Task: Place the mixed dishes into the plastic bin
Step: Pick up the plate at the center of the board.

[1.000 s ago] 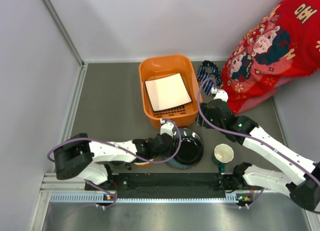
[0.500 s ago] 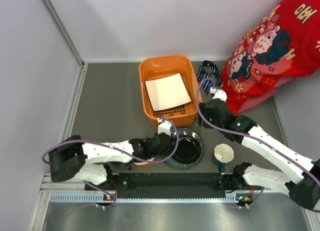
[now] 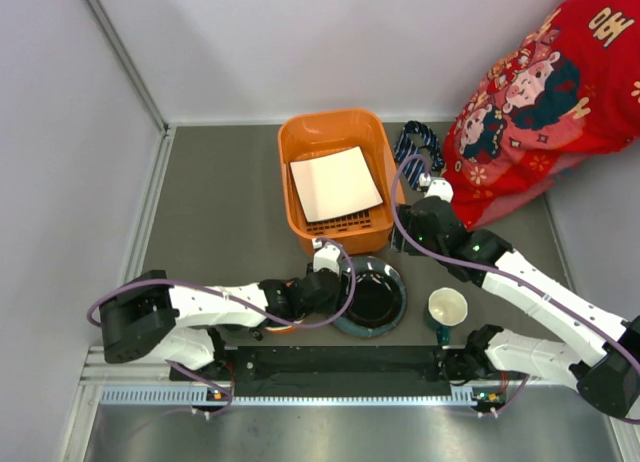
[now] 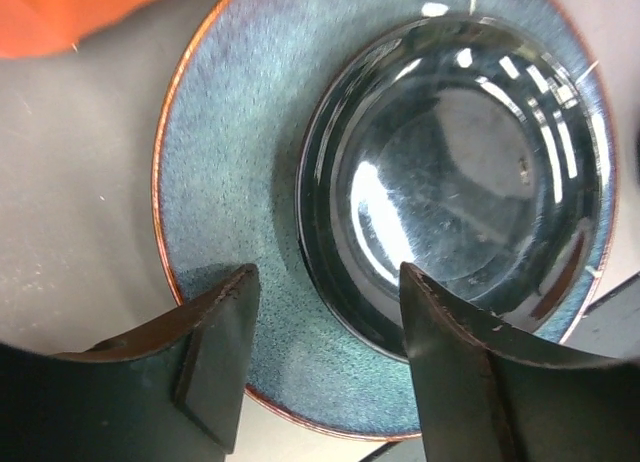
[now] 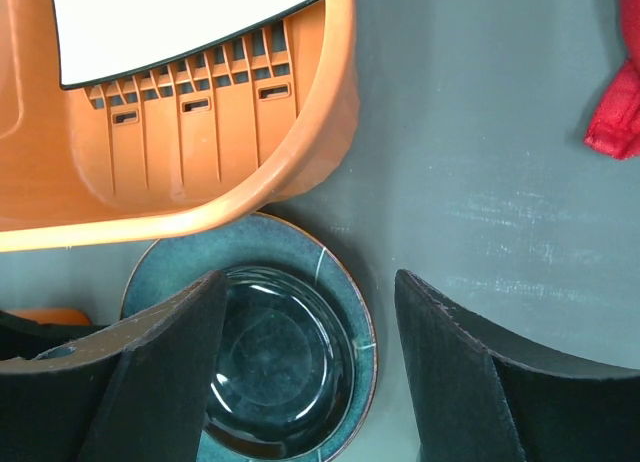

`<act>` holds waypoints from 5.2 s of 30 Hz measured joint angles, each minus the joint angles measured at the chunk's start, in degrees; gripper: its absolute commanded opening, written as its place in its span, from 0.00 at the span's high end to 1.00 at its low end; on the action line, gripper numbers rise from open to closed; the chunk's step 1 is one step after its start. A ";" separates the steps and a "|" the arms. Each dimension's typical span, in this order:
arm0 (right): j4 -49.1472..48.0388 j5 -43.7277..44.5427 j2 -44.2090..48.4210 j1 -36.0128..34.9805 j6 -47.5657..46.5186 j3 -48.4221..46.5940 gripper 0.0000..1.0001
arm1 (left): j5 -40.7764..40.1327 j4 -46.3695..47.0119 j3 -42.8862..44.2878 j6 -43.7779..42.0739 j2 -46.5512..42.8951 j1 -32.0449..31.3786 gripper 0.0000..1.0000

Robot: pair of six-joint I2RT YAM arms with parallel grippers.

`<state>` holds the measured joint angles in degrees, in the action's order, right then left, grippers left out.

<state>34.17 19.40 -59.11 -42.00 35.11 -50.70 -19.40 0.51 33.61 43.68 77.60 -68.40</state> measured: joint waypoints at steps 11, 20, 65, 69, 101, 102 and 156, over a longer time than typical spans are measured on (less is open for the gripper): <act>0.00 0.04 0.00 0.00 0.02 0.00 0.32 | 1.68 4.50 -0.50 0.61 3.34 0.00 0.49; 0.00 0.04 0.00 0.00 -0.02 0.00 0.32 | 1.75 4.81 -0.37 1.01 4.42 0.00 0.65; -5.70 -12.39 7.72 0.00 -6.71 11.41 0.32 | -4.26 -2.27 0.26 1.11 -3.43 0.17 1.00; -7.63 -16.68 8.35 0.00 -9.25 13.05 0.32 | -4.26 -2.27 0.26 1.01 -3.54 0.24 1.00; -31.74 -27.50 -0.11 0.00 -12.00 25.92 0.38 | -7.08 -8.31 0.92 -0.52 -10.40 0.39 1.00; -32.39 -27.58 -0.66 0.00 -12.00 25.97 0.38 | -7.08 -8.31 0.92 -0.52 -10.40 0.39 1.00; -37.57 -30.03 -2.64 0.79 -12.50 27.85 1.00 | -8.59 -10.10 0.42 -0.74 -10.21 0.94 1.00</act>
<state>-3.40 -10.63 -61.76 -41.21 22.61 -22.85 -27.99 -9.58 34.02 42.94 67.40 -67.46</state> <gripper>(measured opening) 0.031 0.086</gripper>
